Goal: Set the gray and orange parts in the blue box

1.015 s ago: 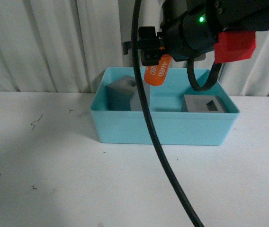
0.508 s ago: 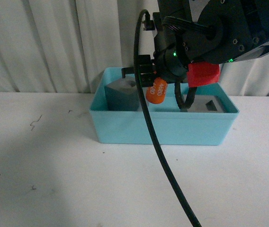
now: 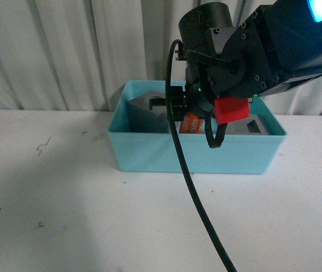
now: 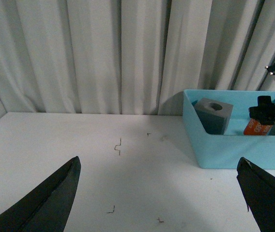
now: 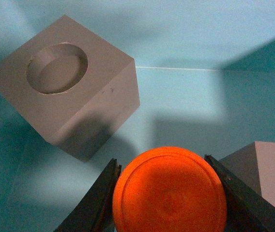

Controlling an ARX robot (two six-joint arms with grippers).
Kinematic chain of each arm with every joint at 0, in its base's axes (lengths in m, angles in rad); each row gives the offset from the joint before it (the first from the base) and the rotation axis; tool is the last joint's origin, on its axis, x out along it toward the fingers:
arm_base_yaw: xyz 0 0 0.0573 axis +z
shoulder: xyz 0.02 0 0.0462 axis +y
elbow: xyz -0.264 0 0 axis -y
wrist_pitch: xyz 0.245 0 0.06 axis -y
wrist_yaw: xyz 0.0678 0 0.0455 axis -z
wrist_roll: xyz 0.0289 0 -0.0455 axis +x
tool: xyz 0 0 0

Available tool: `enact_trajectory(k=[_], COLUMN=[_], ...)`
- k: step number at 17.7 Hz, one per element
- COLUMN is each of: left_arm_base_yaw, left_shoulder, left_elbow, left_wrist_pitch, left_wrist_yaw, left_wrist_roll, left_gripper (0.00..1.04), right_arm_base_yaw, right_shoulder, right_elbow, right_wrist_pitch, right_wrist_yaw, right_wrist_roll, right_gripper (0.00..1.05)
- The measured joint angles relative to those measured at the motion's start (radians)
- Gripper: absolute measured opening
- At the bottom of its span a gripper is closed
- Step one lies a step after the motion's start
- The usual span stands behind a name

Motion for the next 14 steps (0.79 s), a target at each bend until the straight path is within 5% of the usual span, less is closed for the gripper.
enact_trajectory(k=[6, 12, 14], left_arm_base_yaw=[0.000, 0.000, 0.000], left_shoulder=[0.000, 0.000, 0.000], left_elbow=[0.000, 0.000, 0.000], left_wrist_pitch=[0.000, 0.000, 0.000], left_wrist_yaw=[0.000, 0.000, 0.000], left_wrist_roll=[0.000, 0.000, 0.000], left_gripper=[0.98, 0.98, 0.98], right_arm_base_yaw=[0.000, -0.005, -0.014], right_shoulder=[0.015, 0.017, -0.025], right_elbow=[0.005, 0.003, -0.017], right_wrist_pitch=[-0.006, 0.038, 0.053], right_wrist_yaw=[0.009, 0.011, 0.001], right_wrist_roll=[0.003, 0.025, 0.048], right_gripper=[0.48, 0.99, 0.97])
